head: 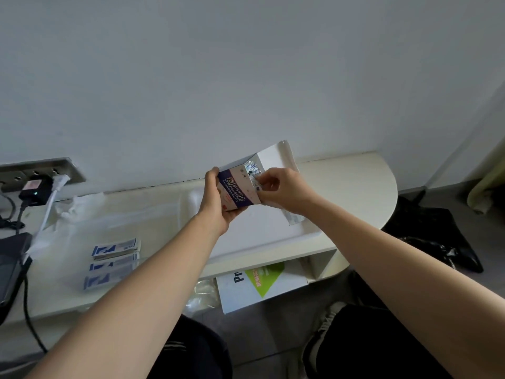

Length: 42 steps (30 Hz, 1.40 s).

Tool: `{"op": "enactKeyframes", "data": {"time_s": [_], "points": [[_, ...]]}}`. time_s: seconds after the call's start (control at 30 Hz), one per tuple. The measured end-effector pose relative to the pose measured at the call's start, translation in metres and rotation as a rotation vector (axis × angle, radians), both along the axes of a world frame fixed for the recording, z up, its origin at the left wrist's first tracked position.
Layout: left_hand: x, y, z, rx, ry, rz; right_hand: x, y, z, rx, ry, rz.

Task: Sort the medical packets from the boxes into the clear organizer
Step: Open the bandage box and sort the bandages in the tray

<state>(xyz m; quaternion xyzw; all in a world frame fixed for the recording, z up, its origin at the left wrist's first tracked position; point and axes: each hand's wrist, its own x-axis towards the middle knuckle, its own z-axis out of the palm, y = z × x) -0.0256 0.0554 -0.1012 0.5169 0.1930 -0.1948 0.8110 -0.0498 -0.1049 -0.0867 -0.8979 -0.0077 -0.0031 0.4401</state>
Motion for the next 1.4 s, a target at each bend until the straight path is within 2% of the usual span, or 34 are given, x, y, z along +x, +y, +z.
{"op": "enactKeyframes", "data": {"time_s": [0.17, 0.3, 0.5, 0.6, 0.67, 0.73, 0.97, 1.1, 1.4], "points": [[0.003, 0.007, -0.001, 0.097, -0.010, -0.025, 0.010, 0.011, -0.008, -0.125, -0.054, -0.051], [0.007, 0.017, 0.004, 0.122, -0.022, 0.015, 0.016, 0.006, -0.012, -0.021, -0.079, -0.097], [0.006, 0.021, 0.006, 0.114, -0.016, 0.056, 0.012, -0.002, -0.018, 0.201, -0.017, -0.161], [-0.001, 0.015, 0.008, 0.101, 0.005, 0.020, 0.011, 0.002, -0.016, 0.261, 0.033, -0.105], [-0.002, 0.012, 0.010, 0.100, 0.005, 0.014, 0.010, 0.005, -0.014, 0.217, 0.066, -0.039], [-0.002, 0.011, 0.011, 0.091, -0.001, 0.024, 0.012, 0.007, -0.013, 0.112, 0.011, -0.020], [0.004, 0.010, 0.014, 0.068, 0.007, 0.100, 0.018, 0.003, -0.014, 0.222, -0.109, -0.159], [0.006, 0.011, 0.012, 0.078, 0.032, 0.142, 0.020, 0.001, -0.017, 0.369, -0.059, -0.148], [0.013, 0.018, 0.011, 0.048, 0.000, 0.260, 0.022, -0.011, -0.012, 0.808, -0.021, -0.364]]}}
